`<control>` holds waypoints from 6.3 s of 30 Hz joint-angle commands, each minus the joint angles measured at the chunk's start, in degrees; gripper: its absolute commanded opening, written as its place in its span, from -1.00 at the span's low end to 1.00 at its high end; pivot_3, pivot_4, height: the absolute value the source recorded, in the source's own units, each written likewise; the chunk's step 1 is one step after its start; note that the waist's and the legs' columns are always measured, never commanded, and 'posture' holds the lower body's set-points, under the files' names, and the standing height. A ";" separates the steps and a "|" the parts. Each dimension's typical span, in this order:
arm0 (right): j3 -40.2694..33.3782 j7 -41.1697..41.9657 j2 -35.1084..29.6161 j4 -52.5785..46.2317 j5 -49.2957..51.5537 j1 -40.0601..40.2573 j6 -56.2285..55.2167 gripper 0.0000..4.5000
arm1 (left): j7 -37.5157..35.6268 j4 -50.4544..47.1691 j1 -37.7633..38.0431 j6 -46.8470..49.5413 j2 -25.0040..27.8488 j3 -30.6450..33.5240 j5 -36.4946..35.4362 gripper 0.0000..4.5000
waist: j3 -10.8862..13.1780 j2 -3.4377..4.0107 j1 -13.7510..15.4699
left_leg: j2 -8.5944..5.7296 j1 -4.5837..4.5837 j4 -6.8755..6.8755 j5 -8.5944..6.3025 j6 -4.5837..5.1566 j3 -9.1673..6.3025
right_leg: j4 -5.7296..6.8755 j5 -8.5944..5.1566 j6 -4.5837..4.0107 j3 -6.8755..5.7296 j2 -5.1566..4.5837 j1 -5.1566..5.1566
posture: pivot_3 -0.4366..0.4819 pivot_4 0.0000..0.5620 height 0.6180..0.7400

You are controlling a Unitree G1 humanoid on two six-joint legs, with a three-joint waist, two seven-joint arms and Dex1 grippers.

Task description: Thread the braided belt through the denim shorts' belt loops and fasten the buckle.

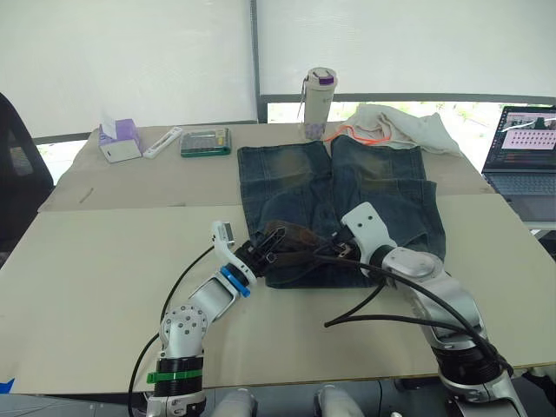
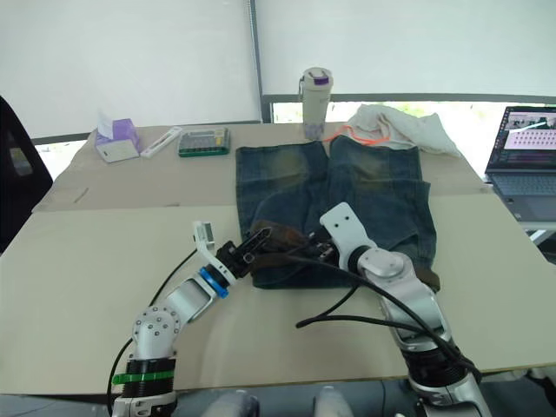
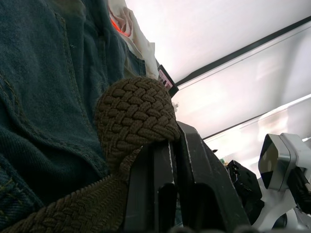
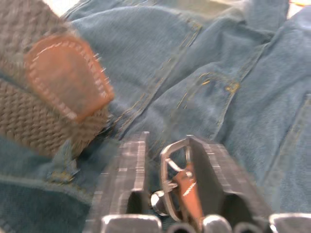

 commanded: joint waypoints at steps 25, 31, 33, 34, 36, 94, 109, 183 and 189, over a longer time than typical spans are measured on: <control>-1.10 -2.17 1.88 -2.30 2.45 -0.45 3.89 0.01 | -0.54 -1.77 -0.38 -0.79 -0.33 -0.11 0.35 -1.00 | 0.00 0.00 -0.10 | 0.00 0.01 0.00 0.00 0.00 -0.01 | 0.04 -0.01 -0.01 0.00 0.01 -0.01 | -0.05 -0.47 1.00; -1.07 -2.69 1.76 -0.39 1.98 0.32 2.46 -0.23 | -0.51 -1.76 -0.40 -0.79 -0.35 -0.11 0.40 -1.00 | 0.00 0.00 -0.13 | 0.00 0.02 -0.01 0.00 0.00 0.00 | 0.04 -0.01 -0.01 0.00 0.01 0.00 | -0.05 -0.47 1.00; -1.20 -2.73 1.85 -0.26 2.20 0.53 2.19 -0.52 | -0.48 -1.80 -0.31 -0.82 -0.39 -0.12 0.43 -1.00 | 0.00 0.00 -0.13 | 0.00 0.02 -0.01 0.00 0.00 0.00 | 0.03 -0.01 -0.01 0.00 0.01 0.00 | -0.05 -0.47 1.00; -1.25 -2.85 1.87 -0.23 2.18 0.65 2.09 -0.67 | -0.45 -1.83 -0.26 -0.82 -0.42 -0.12 0.44 -1.00 | 0.00 0.00 -0.14 | 0.00 0.02 -0.01 0.00 0.00 0.00 | 0.03 -0.01 -0.01 0.00 0.01 -0.01 | -0.05 -0.47 1.00; -1.11 -2.86 1.68 -0.22 2.14 0.81 2.01 -0.97 | -0.42 -1.89 -0.18 -0.82 -0.46 -0.12 0.46 -1.00 | 0.00 0.00 -0.14 | 0.00 0.02 -0.01 0.00 0.00 0.00 | 0.04 -0.01 -0.01 0.00 0.01 0.00 | -0.05 -0.47 1.00; -27.61 -64.23 24.00 8.89 87.46 3.42 0.62 0.32 | -1.87 -0.82 -1.10 1.04 1.69 -0.95 0.75 -1.00 | -0.11 0.09 -1.65 | 0.15 0.15 -0.25 -0.06 0.12 0.03 | 0.16 -0.19 -0.19 0.07 0.13 -0.03 | -0.05 -0.47 1.00; -14.67 -13.45 -15.75 2.99 58.58 1.46 -6.03 0.99 | -1.84 0.34 -2.29 0.69 3.53 1.41 0.73 -1.00 | -0.04 -0.07 -1.14 | 0.12 0.14 -0.22 -0.09 0.16 0.06 | 0.06 -0.51 0.35 0.02 0.14 0.05 | -0.05 -0.47 1.00; 7.32 32.82 -23.85 21.36 -18.67 -8.81 -58.36 0.99 | -0.68 -2.45 -0.37 0.10 0.85 1.13 1.81 -1.00 | 0.05 -0.22 0.35 | 0.01 0.19 -0.14 0.01 -0.06 0.06 | 0.11 -0.21 -0.09 0.07 -0.03 0.05 | -0.05 -0.47 1.00; 8.13 31.90 -23.16 22.85 -20.69 -8.77 -59.75 0.99 | -0.40 -2.80 -0.21 0.21 0.93 1.17 1.71 -1.00 | 0.05 -0.22 0.32 | 0.01 0.19 -0.14 0.01 -0.07 0.06 | 0.12 -0.21 -0.09 0.07 -0.03 0.05 | -0.05 -0.47 1.00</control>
